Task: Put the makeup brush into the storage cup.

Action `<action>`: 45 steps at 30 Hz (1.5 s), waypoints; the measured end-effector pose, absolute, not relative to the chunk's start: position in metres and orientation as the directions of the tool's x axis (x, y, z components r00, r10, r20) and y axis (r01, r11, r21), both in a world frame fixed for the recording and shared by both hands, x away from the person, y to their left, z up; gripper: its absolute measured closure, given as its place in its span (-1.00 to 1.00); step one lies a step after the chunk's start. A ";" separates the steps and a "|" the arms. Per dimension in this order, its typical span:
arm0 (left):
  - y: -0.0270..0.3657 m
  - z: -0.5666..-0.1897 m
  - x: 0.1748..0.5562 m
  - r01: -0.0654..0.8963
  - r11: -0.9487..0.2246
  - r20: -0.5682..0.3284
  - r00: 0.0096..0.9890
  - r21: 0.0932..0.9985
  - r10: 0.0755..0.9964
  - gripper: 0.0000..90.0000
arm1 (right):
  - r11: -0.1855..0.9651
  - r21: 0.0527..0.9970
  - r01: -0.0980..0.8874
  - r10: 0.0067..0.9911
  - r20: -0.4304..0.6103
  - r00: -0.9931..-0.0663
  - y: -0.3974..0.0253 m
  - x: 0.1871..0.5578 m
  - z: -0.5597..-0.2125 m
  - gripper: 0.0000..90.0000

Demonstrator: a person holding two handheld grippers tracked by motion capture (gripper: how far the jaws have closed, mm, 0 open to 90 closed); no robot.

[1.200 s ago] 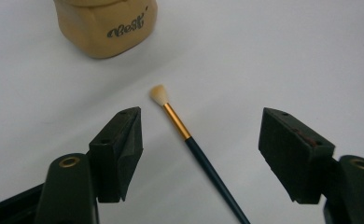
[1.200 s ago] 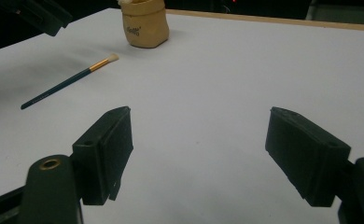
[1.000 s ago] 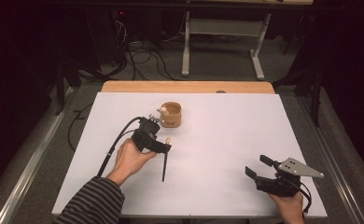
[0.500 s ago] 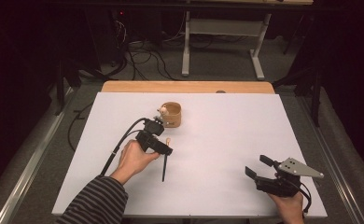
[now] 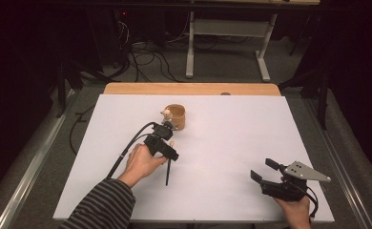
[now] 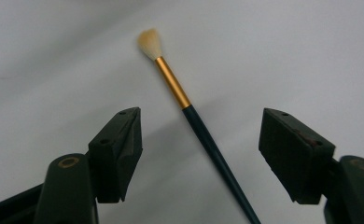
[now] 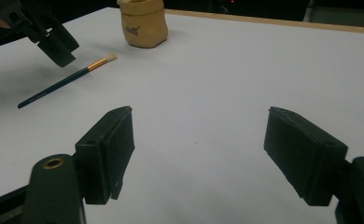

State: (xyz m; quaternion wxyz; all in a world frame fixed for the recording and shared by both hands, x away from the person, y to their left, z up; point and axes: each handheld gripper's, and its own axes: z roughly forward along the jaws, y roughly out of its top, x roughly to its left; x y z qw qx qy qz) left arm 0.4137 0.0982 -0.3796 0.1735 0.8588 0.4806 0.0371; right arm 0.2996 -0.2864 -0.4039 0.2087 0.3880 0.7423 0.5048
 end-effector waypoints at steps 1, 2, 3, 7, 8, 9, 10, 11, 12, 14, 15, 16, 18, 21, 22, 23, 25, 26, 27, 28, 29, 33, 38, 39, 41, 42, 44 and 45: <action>0.097 -0.381 0.414 0.818 -0.469 -0.106 0.527 0.334 0.843 -0.29 | 0.192 0.912 0.361 0.786 0.077 -0.614 -0.287 0.300 -0.404 -0.43; 0.096 -0.382 0.415 0.818 -0.473 -0.106 0.529 0.327 0.842 -0.29 | 0.192 0.912 0.361 0.786 0.077 -0.614 -0.286 0.300 -0.404 -0.43; 0.096 -0.383 0.415 0.818 -0.477 -0.105 0.532 0.322 0.840 -0.29 | 0.193 0.912 0.362 0.786 0.077 -0.614 -0.286 0.300 -0.404 -0.43; 0.095 -0.386 0.416 0.820 -0.484 -0.104 0.534 0.305 0.839 -0.25 | 0.190 0.913 0.361 0.789 0.077 -0.610 -0.287 0.300 -0.404 -0.43; 0.094 -0.386 0.416 0.823 -0.480 -0.105 0.530 0.304 0.841 -0.24 | 0.189 0.913 0.362 0.790 0.078 -0.608 -0.287 0.300 -0.404 -0.43; 0.094 -0.387 0.416 0.824 -0.479 -0.106 0.528 0.301 0.842 -0.22 | 0.189 0.912 0.363 0.791 0.078 -0.607 -0.287 0.300 -0.404 -0.43; 0.093 -0.388 0.417 0.823 -0.484 -0.101 0.531 0.297 0.841 -0.21 | 0.189 0.912 0.364 0.791 0.078 -0.606 -0.287 0.300 -0.404 -0.43; 0.093 -0.389 0.417 0.825 -0.484 -0.100 0.530 0.293 0.842 -0.19 | 0.189 0.912 0.363 0.791 0.078 -0.607 -0.287 0.300 -0.404 -0.43; 0.092 -0.389 0.417 0.824 -0.488 -0.096 0.532 0.288 0.841 -0.17 | 0.191 0.912 0.363 0.790 0.076 -0.608 -0.287 0.299 -0.404 -0.43; 0.091 -0.391 0.416 0.822 -0.495 -0.086 0.536 0.282 0.840 -0.15 | 0.191 0.912 0.364 0.791 0.077 -0.608 -0.287 0.299 -0.404 -0.43; 0.091 -0.391 0.416 0.822 -0.495 -0.085 0.535 0.281 0.840 -0.15 | 0.189 0.912 0.364 0.791 0.078 -0.606 -0.287 0.299 -0.404 -0.43; 0.091 -0.391 0.416 0.822 -0.494 -0.085 0.535 0.282 0.841 -0.14 | 0.190 0.912 0.363 0.791 0.077 -0.607 -0.287 0.300 -0.404 -0.43; 0.090 -0.392 0.416 0.822 -0.496 -0.090 0.537 0.278 0.839 -0.11 | 0.191 0.912 0.364 0.792 0.077 -0.606 -0.287 0.299 -0.404 -0.43; 0.089 -0.394 0.417 0.824 -0.500 -0.087 0.537 0.267 0.839 -0.11 | 0.192 0.913 0.361 0.790 0.075 -0.609 -0.287 0.299 -0.404 -0.43; 0.089 -0.394 0.417 0.823 -0.502 -0.083 0.538 0.264 0.839 -0.10 | 0.192 0.913 0.361 0.791 0.074 -0.608 -0.287 0.299 -0.404 -0.43; 0.089 -0.395 0.417 0.824 -0.502 -0.082 0.538 0.263 0.839 -0.10 | 0.190 0.912 0.362 0.792 0.075 -0.606 -0.287 0.299 -0.404 -0.43; 0.089 -0.395 0.417 0.822 -0.506 -0.081 0.541 0.261 0.837 -0.07 | 0.190 0.913 0.362 0.793 0.074 -0.605 -0.287 0.299 -0.404 -0.43; 0.088 -0.396 0.417 0.821 -0.510 -0.083 0.545 0.258 0.834 -0.06 | 0.191 0.913 0.362 0.793 0.074 -0.605 -0.287 0.299 -0.404 -0.43; 0.088 -0.397 0.416 0.820 -0.510 -0.083 0.545 0.258 0.834 -0.05 | 0.191 0.912 0.363 0.793 0.075 -0.605 -0.287 0.299 -0.404 -0.43; 0.087 -0.397 0.416 0.818 -0.514 -0.080 0.548 0.258 0.833 -0.05 | 0.190 0.912 0.364 0.793 0.076 -0.604 -0.287 0.299 -0.404 -0.43; 0.087 -0.398 0.416 0.817 -0.517 -0.075 0.550 0.257 0.832 -0.04 | 0.190 0.912 0.363 0.792 0.076 -0.606 -0.287 0.299 -0.404 -0.43; 0.086 -0.399 0.416 0.815 -0.525 -0.073 0.555 0.246 0.829 0.02 | 0.190 0.911 0.366 0.793 0.078 -0.605 -0.287 0.299 -0.404 -0.43; 0.086 -0.398 0.415 0.812 -0.527 -0.075 0.560 0.251 0.825 0.15 | 0.189 0.911 0.367 0.793 0.079 -0.604 -0.287 0.299 -0.404 -0.43; 0.087 -0.398 0.415 0.811 -0.529 -0.074 0.561 0.251 0.825 0.17 | 0.190 0.911 0.367 0.793 0.078 -0.605 -0.287 0.299 -0.404 -0.43; 0.087 -0.398 0.416 0.811 -0.528 -0.073 0.560 0.252 0.825 0.23 | 0.190 0.910 0.368 0.792 0.080 -0.605 -0.287 0.299 -0.404 -0.43; 0.087 -0.398 0.416 0.810 -0.529 -0.071 0.560 0.252 0.825 0.27 | 0.188 0.911 0.366 0.789 0.082 -0.609 -0.287 0.299 -0.404 -0.43; 0.088 -0.398 0.416 0.808 -0.533 -0.065 0.564 0.250 0.823 0.32 | 0.188 0.913 0.361 0.785 0.081 -0.614 -0.288 0.299 -0.404 -0.43; 0.088 -0.398 0.416 0.807 -0.535 -0.063 0.565 0.250 0.823 0.36 | 0.187 0.913 0.362 0.785 0.082 -0.613 -0.288 0.299 -0.404 -0.43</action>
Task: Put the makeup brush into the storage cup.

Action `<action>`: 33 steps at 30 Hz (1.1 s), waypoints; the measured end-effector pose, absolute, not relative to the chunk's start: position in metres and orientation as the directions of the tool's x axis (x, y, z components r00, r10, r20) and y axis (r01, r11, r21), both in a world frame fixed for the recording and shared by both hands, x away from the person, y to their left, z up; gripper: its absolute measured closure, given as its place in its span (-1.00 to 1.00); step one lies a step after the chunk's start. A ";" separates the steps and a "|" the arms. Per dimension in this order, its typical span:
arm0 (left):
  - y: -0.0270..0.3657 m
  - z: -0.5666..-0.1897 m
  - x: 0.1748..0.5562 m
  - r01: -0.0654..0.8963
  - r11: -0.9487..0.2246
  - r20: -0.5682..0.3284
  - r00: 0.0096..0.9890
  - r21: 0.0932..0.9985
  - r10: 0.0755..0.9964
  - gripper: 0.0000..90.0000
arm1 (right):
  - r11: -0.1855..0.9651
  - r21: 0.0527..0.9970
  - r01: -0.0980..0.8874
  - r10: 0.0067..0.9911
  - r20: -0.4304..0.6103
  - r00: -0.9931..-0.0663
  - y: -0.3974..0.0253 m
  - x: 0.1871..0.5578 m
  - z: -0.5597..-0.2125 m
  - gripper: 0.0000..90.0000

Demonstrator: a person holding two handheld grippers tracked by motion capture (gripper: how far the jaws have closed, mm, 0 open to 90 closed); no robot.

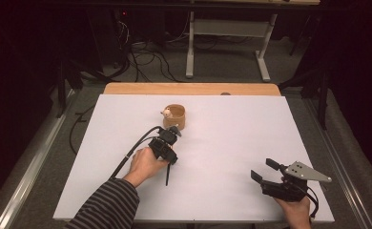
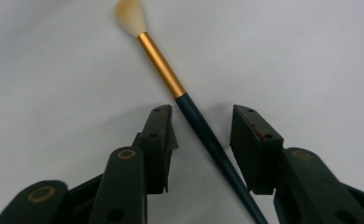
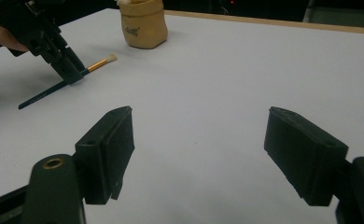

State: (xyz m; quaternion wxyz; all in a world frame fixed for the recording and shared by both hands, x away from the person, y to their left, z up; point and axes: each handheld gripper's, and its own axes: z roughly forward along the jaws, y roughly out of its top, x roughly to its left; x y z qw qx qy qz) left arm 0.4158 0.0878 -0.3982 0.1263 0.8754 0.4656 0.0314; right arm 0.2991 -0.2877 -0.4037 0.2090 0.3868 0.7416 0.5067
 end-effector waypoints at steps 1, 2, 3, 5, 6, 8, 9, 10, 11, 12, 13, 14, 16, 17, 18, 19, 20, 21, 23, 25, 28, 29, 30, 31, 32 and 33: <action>0.088 -0.398 0.416 0.805 -0.538 -0.059 0.567 0.249 0.821 0.39 | 0.185 0.913 0.363 0.786 0.083 -0.612 -0.288 0.299 -0.404 -0.43; 0.088 -0.398 0.416 0.805 -0.539 -0.056 0.567 0.250 0.821 0.42 | 0.184 0.914 0.362 0.785 0.085 -0.613 -0.288 0.299 -0.404 -0.43; 0.089 -0.398 0.416 0.804 -0.540 -0.054 0.569 0.250 0.821 0.44 | 0.182 0.915 0.360 0.784 0.085 -0.615 -0.288 0.299 -0.404 -0.43; 0.089 -0.398 0.416 0.797 -0.549 -0.047 0.577 0.251 0.816 0.49 | 0.187 0.913 0.363 0.784 0.084 -0.615 -0.288 0.299 -0.404 -0.43; 0.089 -0.398 0.416 0.793 -0.554 -0.042 0.581 0.252 0.813 0.52 | 0.188 0.913 0.363 0.784 0.083 -0.615 -0.288 0.299 -0.404 -0.43; 0.090 -0.399 0.415 0.786 -0.563 -0.036 0.590 0.255 0.807 0.58 | 0.189 0.913 0.362 0.784 0.082 -0.615 -0.287 0.299 -0.404 -0.43; 0.090 -0.398 0.415 0.783 -0.567 -0.034 0.593 0.255 0.804 0.59 | 0.187 0.912 0.365 0.785 0.085 -0.613 -0.287 0.299 -0.404 -0.43; 0.090 -0.398 0.415 0.781 -0.570 -0.033 0.596 0.254 0.802 0.61 | 0.188 0.912 0.366 0.784 0.085 -0.614 -0.287 0.299 -0.404 -0.42; 0.090 -0.398 0.415 0.779 -0.573 -0.032 0.599 0.254 0.800 0.62 | 0.190 0.912 0.364 0.784 0.082 -0.616 -0.287 0.299 -0.404 -0.42; 0.090 -0.398 0.416 0.777 -0.576 -0.031 0.601 0.254 0.798 0.64 | 0.192 0.912 0.363 0.783 0.081 -0.616 -0.287 0.299 -0.404 -0.42; 0.091 -0.398 0.416 0.776 -0.577 -0.030 0.603 0.255 0.797 0.67 | 0.194 0.912 0.362 0.782 0.079 -0.618 -0.287 0.299 -0.404 -0.42; 0.091 -0.399 0.416 0.769 -0.585 -0.025 0.610 0.259 0.792 0.70 | 0.193 0.912 0.362 0.783 0.079 -0.618 -0.287 0.299 -0.404 -0.42; 0.091 -0.399 0.416 0.767 -0.587 -0.022 0.612 0.258 0.790 0.74 | 0.189 0.911 0.366 0.784 0.085 -0.615 -0.287 0.299 -0.404 -0.42; 0.091 -0.399 0.416 0.766 -0.588 -0.021 0.613 0.258 0.790 0.77 | 0.189 0.911 0.366 0.784 0.085 -0.615 -0.287 0.299 -0.404 -0.42; 0.091 -0.399 0.416 0.766 -0.589 -0.021 0.614 0.258 0.789 0.78 | 0.189 0.911 0.366 0.784 0.084 -0.615 -0.287 0.299 -0.404 -0.42; 0.091 -0.399 0.416 0.765 -0.590 -0.020 0.615 0.258 0.788 0.80 | 0.190 0.911 0.366 0.783 0.084 -0.616 -0.287 0.299 -0.404 -0.42; 0.091 -0.399 0.416 0.765 -0.590 -0.021 0.615 0.258 0.788 0.82 | 0.192 0.911 0.365 0.783 0.082 -0.617 -0.287 0.299 -0.404 -0.42; 0.091 -0.399 0.415 0.769 -0.587 -0.025 0.612 0.255 0.791 0.82 | 0.196 0.912 0.361 0.781 0.077 -0.619 -0.287 0.300 -0.404 -0.42; 0.091 -0.399 0.415 0.766 -0.591 -0.023 0.615 0.255 0.788 0.83 | 0.196 0.911 0.364 0.781 0.080 -0.620 -0.286 0.300 -0.404 -0.42; 0.091 -0.399 0.415 0.765 -0.592 -0.023 0.616 0.254 0.787 0.83 | 0.200 0.908 0.367 0.782 0.078 -0.619 -0.286 0.300 -0.404 -0.42; 0.091 -0.399 0.415 0.762 -0.595 -0.022 0.620 0.253 0.784 0.83 | 0.199 0.908 0.368 0.783 0.078 -0.617 -0.286 0.300 -0.404 -0.42; 0.091 -0.399 0.415 0.761 -0.596 -0.022 0.621 0.254 0.783 0.84 | 0.201 0.908 0.369 0.783 0.078 -0.617 -0.286 0.300 -0.405 -0.42; 0.092 -0.398 0.415 0.760 -0.599 -0.021 0.623 0.253 0.782 0.84 | 0.201 0.907 0.369 0.783 0.078 -0.618 -0.286 0.300 -0.405 -0.42; 0.091 -0.398 0.415 0.758 -0.600 -0.019 0.625 0.255 0.781 0.84 | 0.202 0.907 0.369 0.782 0.078 -0.618 -0.286 0.300 -0.405 -0.41; 0.092 -0.399 0.415 0.757 -0.601 -0.019 0.625 0.256 0.780 0.84 | 0.203 0.906 0.371 0.782 0.078 -0.619 -0.286 0.300 -0.405 -0.41; 0.092 -0.399 0.415 0.752 -0.605 -0.018 0.631 0.261 0.776 0.84 | 0.203 0.906 0.372 0.782 0.079 -0.619 -0.286 0.300 -0.405 -0.42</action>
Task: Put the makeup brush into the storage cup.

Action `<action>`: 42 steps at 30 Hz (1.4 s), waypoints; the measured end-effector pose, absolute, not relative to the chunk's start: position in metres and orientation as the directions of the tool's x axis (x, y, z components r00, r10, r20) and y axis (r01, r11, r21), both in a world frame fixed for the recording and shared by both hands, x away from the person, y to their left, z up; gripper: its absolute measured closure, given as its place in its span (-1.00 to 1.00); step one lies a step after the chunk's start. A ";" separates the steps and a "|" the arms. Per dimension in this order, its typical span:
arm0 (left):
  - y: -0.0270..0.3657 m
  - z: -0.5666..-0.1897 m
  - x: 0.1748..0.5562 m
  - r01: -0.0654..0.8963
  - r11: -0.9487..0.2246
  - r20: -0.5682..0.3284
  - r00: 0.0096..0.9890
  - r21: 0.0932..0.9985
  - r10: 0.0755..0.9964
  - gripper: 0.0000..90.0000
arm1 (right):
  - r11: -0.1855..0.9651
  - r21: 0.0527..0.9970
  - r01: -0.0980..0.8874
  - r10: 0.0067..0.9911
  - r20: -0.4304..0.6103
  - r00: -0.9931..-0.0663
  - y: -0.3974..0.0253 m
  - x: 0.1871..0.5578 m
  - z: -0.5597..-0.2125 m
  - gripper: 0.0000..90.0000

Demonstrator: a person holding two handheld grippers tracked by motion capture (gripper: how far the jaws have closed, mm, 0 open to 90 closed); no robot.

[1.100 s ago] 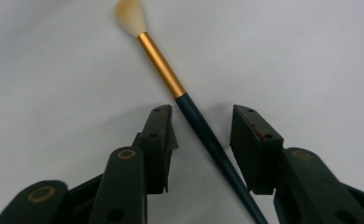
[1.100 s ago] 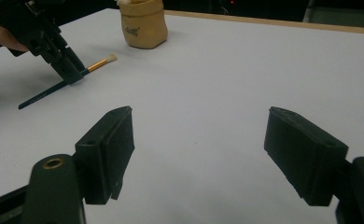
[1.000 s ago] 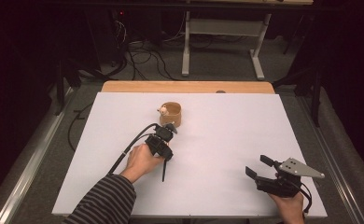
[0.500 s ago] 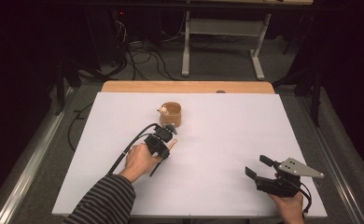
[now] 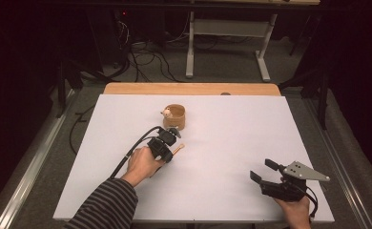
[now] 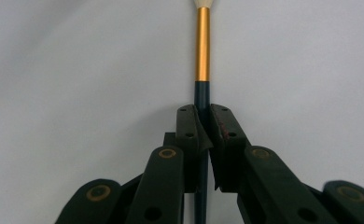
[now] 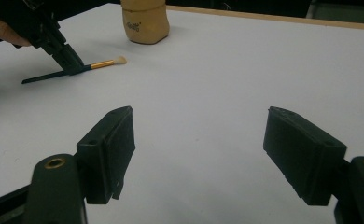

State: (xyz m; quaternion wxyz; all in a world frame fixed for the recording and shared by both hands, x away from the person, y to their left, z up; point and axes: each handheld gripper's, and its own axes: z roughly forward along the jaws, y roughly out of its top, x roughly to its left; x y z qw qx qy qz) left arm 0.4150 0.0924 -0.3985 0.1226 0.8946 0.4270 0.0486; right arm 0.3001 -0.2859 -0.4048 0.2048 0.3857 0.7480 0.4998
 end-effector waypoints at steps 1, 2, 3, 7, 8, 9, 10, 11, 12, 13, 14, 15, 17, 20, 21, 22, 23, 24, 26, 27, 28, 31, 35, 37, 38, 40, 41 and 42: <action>0.093 -0.399 0.415 0.753 -0.604 -0.021 0.630 0.262 0.776 0.84 | 0.205 0.905 0.373 0.781 0.078 -0.619 -0.286 0.300 -0.405 -0.42; 0.093 -0.399 0.415 0.753 -0.603 -0.024 0.630 0.263 0.776 0.84 | 0.208 0.905 0.373 0.780 0.076 -0.620 -0.286 0.300 -0.405 -0.41; 0.093 -0.399 0.415 0.751 -0.605 -0.023 0.632 0.263 0.774 0.84 | 0.208 0.905 0.372 0.781 0.075 -0.621 -0.286 0.300 -0.405 -0.41; 0.093 -0.399 0.414 0.748 -0.609 -0.024 0.636 0.262 0.771 0.84 | 0.208 0.904 0.373 0.780 0.077 -0.621 -0.286 0.300 -0.405 -0.42; 0.093 -0.398 0.414 0.747 -0.611 -0.023 0.638 0.261 0.770 0.84 | 0.208 0.904 0.372 0.780 0.076 -0.621 -0.286 0.300 -0.405 -0.41; 0.093 -0.398 0.414 0.747 -0.612 -0.023 0.639 0.261 0.769 0.84 | 0.208 0.905 0.372 0.780 0.076 -0.621 -0.286 0.300 -0.405 -0.41; 0.093 -0.398 0.414 0.745 -0.613 -0.022 0.640 0.261 0.768 0.84 | 0.208 0.904 0.373 0.780 0.077 -0.621 -0.286 0.300 -0.405 -0.41; 0.094 -0.398 0.414 0.745 -0.615 -0.023 0.641 0.258 0.767 0.84 | 0.207 0.904 0.373 0.780 0.077 -0.621 -0.286 0.300 -0.405 -0.41; 0.094 -0.398 0.414 0.744 -0.616 -0.021 0.642 0.259 0.766 0.84 | 0.206 0.905 0.373 0.780 0.078 -0.621 -0.286 0.300 -0.405 -0.42; 0.094 -0.398 0.414 0.741 -0.620 -0.018 0.645 0.258 0.764 0.84 | 0.206 0.905 0.373 0.780 0.078 -0.621 -0.286 0.300 -0.405 -0.42; 0.095 -0.398 0.414 0.740 -0.620 -0.019 0.646 0.260 0.763 0.84 | 0.206 0.905 0.373 0.780 0.078 -0.621 -0.286 0.300 -0.405 -0.41; 0.095 -0.398 0.414 0.739 -0.620 -0.017 0.646 0.263 0.763 0.84 | 0.206 0.904 0.373 0.780 0.079 -0.621 -0.286 0.300 -0.405 -0.42; 0.096 -0.397 0.414 0.740 -0.618 -0.021 0.645 0.266 0.764 0.84 | 0.205 0.905 0.374 0.780 0.080 -0.621 -0.286 0.300 -0.405 -0.42; 0.097 -0.395 0.413 0.738 -0.615 -0.024 0.645 0.279 0.764 0.84 | 0.200 0.906 0.373 0.779 0.084 -0.622 -0.286 0.300 -0.405 -0.42; 0.098 -0.394 0.413 0.736 -0.615 -0.025 0.647 0.283 0.762 0.84 | 0.199 0.907 0.372 0.779 0.084 -0.622 -0.286 0.300 -0.405 -0.42; 0.097 -0.394 0.412 0.739 -0.605 -0.031 0.640 0.296 0.768 0.84 | 0.200 0.907 0.371 0.778 0.083 -0.622 -0.286 0.300 -0.405 -0.42; 0.098 -0.393 0.411 0.736 -0.608 -0.030 0.644 0.298 0.764 0.84 | 0.199 0.906 0.373 0.779 0.084 -0.622 -0.286 0.300 -0.405 -0.42; 0.098 -0.392 0.411 0.735 -0.608 -0.032 0.645 0.301 0.764 0.84 | 0.199 0.907 0.372 0.779 0.084 -0.622 -0.286 0.300 -0.405 -0.42; 0.100 -0.388 0.410 0.728 -0.615 -0.035 0.654 0.303 0.756 0.84 | 0.201 0.906 0.372 0.779 0.082 -0.622 -0.286 0.300 -0.405 -0.42; 0.100 -0.387 0.409 0.730 -0.603 -0.043 0.648 0.321 0.761 0.84 | 0.202 0.905 0.374 0.779 0.083 -0.622 -0.286 0.300 -0.405 -0.42; 0.102 -0.384 0.409 0.724 -0.611 -0.042 0.655 0.322 0.754 0.84 | 0.202 0.905 0.375 0.778 0.084 -0.622 -0.286 0.300 -0.405 -0.42; 0.104 -0.379 0.406 0.721 -0.596 -0.045 0.649 0.355 0.759 0.84 | 0.201 0.906 0.373 0.779 0.082 -0.621 -0.286 0.300 -0.405 -0.42; 0.106 -0.373 0.401 0.711 -0.579 -0.067 0.652 0.399 0.755 0.84 | 0.204 0.905 0.373 0.778 0.081 -0.623 -0.286 0.300 -0.405 -0.42; 0.107 -0.370 0.399 0.704 -0.573 -0.075 0.656 0.420 0.751 0.84 | 0.204 0.905 0.373 0.778 0.081 -0.623 -0.286 0.300 -0.405 -0.42; 0.107 -0.369 0.399 0.701 -0.572 -0.078 0.658 0.427 0.749 0.84 | 0.203 0.905 0.374 0.779 0.082 -0.622 -0.286 0.300 -0.405 -0.42; 0.107 -0.367 0.397 0.694 -0.568 -0.082 0.662 0.443 0.745 0.84 | 0.202 0.905 0.374 0.779 0.082 -0.621 -0.286 0.300 -0.405 -0.42; 0.108 -0.366 0.396 0.689 -0.565 -0.082 0.663 0.454 0.744 0.84 | 0.202 0.905 0.374 0.780 0.082 -0.621 -0.286 0.300 -0.405 -0.42; 0.108 -0.365 0.395 0.686 -0.566 -0.084 0.667 0.457 0.740 0.84 | 0.202 0.905 0.373 0.780 0.082 -0.621 -0.286 0.300 -0.405 -0.42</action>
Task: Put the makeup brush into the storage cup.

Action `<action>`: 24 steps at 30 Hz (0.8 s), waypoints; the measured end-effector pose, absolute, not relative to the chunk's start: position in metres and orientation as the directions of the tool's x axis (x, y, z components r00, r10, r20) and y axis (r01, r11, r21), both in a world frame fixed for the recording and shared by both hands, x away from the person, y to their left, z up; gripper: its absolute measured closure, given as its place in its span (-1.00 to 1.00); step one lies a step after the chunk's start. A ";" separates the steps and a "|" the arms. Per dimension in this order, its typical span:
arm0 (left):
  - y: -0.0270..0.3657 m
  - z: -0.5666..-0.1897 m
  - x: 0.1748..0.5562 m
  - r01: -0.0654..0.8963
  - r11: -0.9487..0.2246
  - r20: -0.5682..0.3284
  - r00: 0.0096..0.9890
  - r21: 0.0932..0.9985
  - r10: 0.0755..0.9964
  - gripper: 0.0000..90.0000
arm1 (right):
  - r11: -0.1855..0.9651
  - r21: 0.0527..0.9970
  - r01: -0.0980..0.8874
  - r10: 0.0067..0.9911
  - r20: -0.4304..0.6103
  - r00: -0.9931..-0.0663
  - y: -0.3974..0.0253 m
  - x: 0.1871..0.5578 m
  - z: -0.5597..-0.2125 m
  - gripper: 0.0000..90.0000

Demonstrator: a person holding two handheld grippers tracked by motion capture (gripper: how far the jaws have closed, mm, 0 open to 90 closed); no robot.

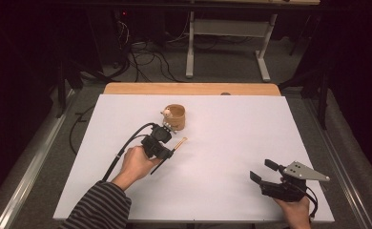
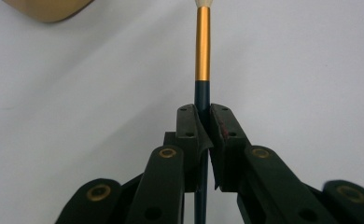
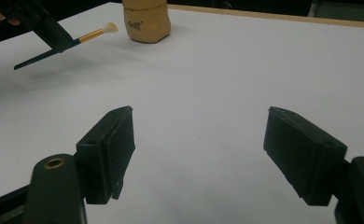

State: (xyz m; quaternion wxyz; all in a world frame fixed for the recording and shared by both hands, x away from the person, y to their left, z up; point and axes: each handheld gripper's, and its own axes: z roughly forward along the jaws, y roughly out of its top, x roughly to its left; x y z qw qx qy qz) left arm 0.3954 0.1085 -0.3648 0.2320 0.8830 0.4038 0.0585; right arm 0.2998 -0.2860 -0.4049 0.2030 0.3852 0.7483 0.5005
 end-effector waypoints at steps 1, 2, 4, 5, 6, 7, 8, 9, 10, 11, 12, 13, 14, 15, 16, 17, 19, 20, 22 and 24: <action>0.109 -0.364 0.395 0.684 -0.561 -0.085 0.666 0.467 0.741 0.84 | 0.202 0.905 0.373 0.779 0.082 -0.621 -0.286 0.300 -0.405 -0.42; 0.109 -0.363 0.394 0.681 -0.560 -0.086 0.668 0.471 0.740 0.84 | 0.203 0.905 0.374 0.779 0.082 -0.622 -0.286 0.300 -0.405 -0.42; 0.110 -0.361 0.393 0.675 -0.555 -0.092 0.671 0.486 0.736 0.84 | 0.205 0.905 0.373 0.779 0.081 -0.622 -0.286 0.300 -0.405 -0.42; 0.111 -0.360 0.392 0.670 -0.553 -0.093 0.674 0.495 0.733 0.84 | 0.205 0.905 0.373 0.779 0.081 -0.622 -0.286 0.300 -0.405 -0.42; 0.111 -0.359 0.392 0.667 -0.554 -0.087 0.674 0.499 0.734 0.84 | 0.205 0.905 0.374 0.779 0.081 -0.622 -0.286 0.300 -0.405 -0.42; 0.112 -0.358 0.392 0.664 -0.551 -0.088 0.675 0.506 0.733 0.84 | 0.205 0.905 0.374 0.779 0.081 -0.622 -0.286 0.300 -0.405 -0.42; 0.112 -0.358 0.391 0.663 -0.544 -0.096 0.675 0.515 0.732 0.84 | 0.204 0.905 0.374 0.779 0.081 -0.622 -0.286 0.300 -0.405 -0.42; 0.113 -0.357 0.391 0.663 -0.535 -0.095 0.670 0.523 0.736 0.84 | 0.207 0.904 0.374 0.779 0.079 -0.622 -0.286 0.300 -0.405 -0.42; 0.114 -0.357 0.391 0.663 -0.530 -0.098 0.668 0.530 0.738 0.84 | 0.207 0.904 0.375 0.779 0.079 -0.622 -0.286 0.300 -0.405 -0.42; 0.114 -0.356 0.391 0.660 -0.523 -0.100 0.666 0.539 0.739 0.84 | 0.208 0.904 0.375 0.779 0.079 -0.622 -0.286 0.300 -0.405 -0.42; 0.115 -0.355 0.391 0.658 -0.521 -0.100 0.667 0.543 0.738 0.84 | 0.207 0.903 0.377 0.779 0.081 -0.622 -0.285 0.300 -0.405 -0.42; 0.115 -0.355 0.390 0.655 -0.516 -0.101 0.667 0.553 0.738 0.84 | 0.208 0.903 0.376 0.778 0.080 -0.623 -0.285 0.300 -0.405 -0.42; 0.115 -0.354 0.390 0.653 -0.513 -0.102 0.667 0.557 0.738 0.84 | 0.210 0.902 0.376 0.778 0.079 -0.623 -0.285 0.300 -0.405 -0.42; 0.115 -0.353 0.389 0.650 -0.512 -0.102 0.668 0.561 0.737 0.84 | 0.211 0.902 0.377 0.778 0.078 -0.623 -0.285 0.300 -0.405 -0.42; 0.115 -0.353 0.389 0.648 -0.506 -0.102 0.666 0.568 0.739 0.84 | 0.208 0.902 0.377 0.778 0.081 -0.623 -0.285 0.300 -0.405 -0.42; 0.116 -0.352 0.389 0.646 -0.506 -0.103 0.668 0.572 0.737 0.84 | 0.207 0.903 0.378 0.778 0.082 -0.622 -0.285 0.300 -0.405 -0.42; 0.117 -0.351 0.388 0.641 -0.489 -0.110 0.665 0.592 0.739 0.84 | 0.207 0.903 0.376 0.776 0.082 -0.625 -0.285 0.300 -0.405 -0.42; 0.117 -0.350 0.388 0.635 -0.495 -0.104 0.670 0.593 0.735 0.84 | 0.205 0.904 0.376 0.775 0.084 -0.626 -0.285 0.300 -0.405 -0.42; 0.117 -0.349 0.387 0.625 -0.485 -0.107 0.673 0.611 0.732 0.84 | 0.208 0.903 0.376 0.773 0.083 -0.629 -0.285 0.300 -0.405 -0.42; 0.117 -0.348 0.386 0.613 -0.482 -0.104 0.678 0.626 0.728 0.84 | 0.210 0.903 0.375 0.771 0.083 -0.631 -0.285 0.300 -0.405 -0.42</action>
